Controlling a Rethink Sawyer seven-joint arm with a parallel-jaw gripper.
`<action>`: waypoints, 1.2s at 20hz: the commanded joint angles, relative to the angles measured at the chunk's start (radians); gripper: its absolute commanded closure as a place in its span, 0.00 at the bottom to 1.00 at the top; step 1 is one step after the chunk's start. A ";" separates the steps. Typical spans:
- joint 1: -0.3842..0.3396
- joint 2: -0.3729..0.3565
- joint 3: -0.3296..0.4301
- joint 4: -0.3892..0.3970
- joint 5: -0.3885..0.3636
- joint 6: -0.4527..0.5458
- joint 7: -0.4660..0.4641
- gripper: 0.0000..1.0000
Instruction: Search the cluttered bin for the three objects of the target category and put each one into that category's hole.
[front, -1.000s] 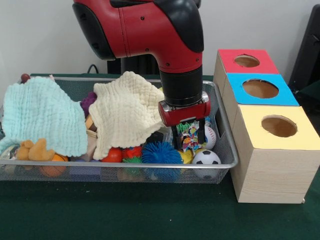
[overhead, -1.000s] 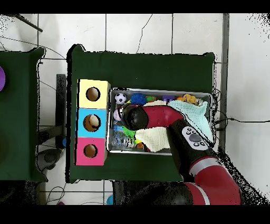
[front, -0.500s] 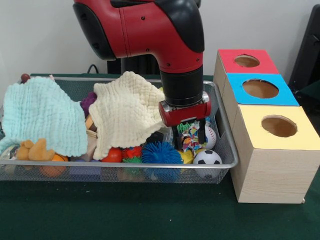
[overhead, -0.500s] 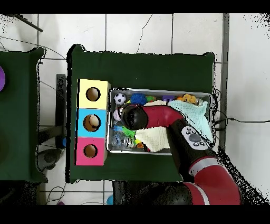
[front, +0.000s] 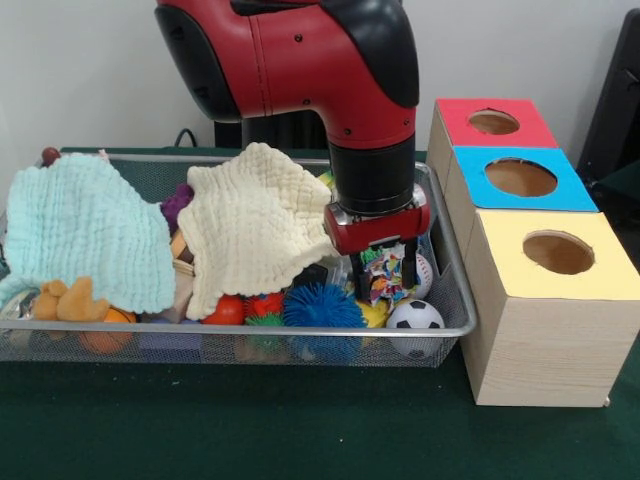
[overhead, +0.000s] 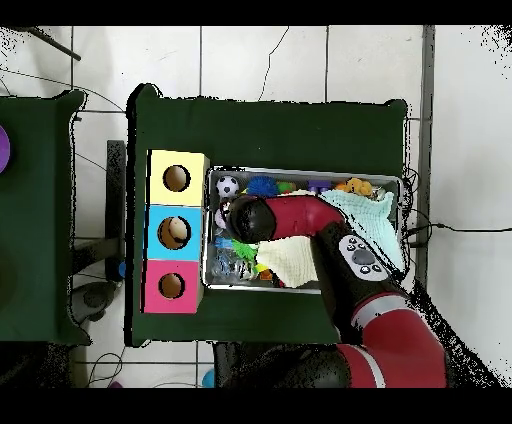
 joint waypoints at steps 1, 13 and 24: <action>0.032 0.061 -0.019 -0.021 -0.060 0.202 -0.085 0.00; 0.049 0.060 -0.046 -0.026 -0.063 0.287 -0.102 1.00; 0.060 0.056 -0.054 -0.035 -0.066 0.296 -0.083 1.00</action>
